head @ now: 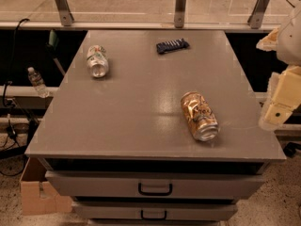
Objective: Place orange can upright
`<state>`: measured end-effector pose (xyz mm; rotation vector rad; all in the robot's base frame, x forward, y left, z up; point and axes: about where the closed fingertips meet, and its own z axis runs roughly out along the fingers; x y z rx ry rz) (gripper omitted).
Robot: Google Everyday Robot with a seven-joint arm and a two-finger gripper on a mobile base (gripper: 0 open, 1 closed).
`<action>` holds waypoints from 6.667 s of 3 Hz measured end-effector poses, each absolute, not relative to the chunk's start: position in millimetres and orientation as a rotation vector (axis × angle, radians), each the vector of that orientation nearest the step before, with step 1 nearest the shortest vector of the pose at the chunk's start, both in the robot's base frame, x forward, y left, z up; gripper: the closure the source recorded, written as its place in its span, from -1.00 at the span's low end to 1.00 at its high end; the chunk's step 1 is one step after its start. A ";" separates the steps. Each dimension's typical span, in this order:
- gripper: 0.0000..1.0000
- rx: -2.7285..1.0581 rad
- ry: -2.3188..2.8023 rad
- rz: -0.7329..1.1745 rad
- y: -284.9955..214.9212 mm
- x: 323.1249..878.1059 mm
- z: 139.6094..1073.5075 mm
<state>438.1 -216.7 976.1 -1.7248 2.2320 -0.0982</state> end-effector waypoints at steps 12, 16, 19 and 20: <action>1.00 -0.791 2.728 0.144 -107.0 546.6 839.6; 1.00 -1.054 1.933 0.687 -103.9 608.9 970.7; 1.00 -1.301 1.276 0.853 -90.0 573.6 979.5; 0.97 -1.339 1.083 0.841 -88.0 563.9 964.0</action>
Offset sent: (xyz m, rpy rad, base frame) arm 0.0341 0.0268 -0.0161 0.1967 0.0423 -0.0748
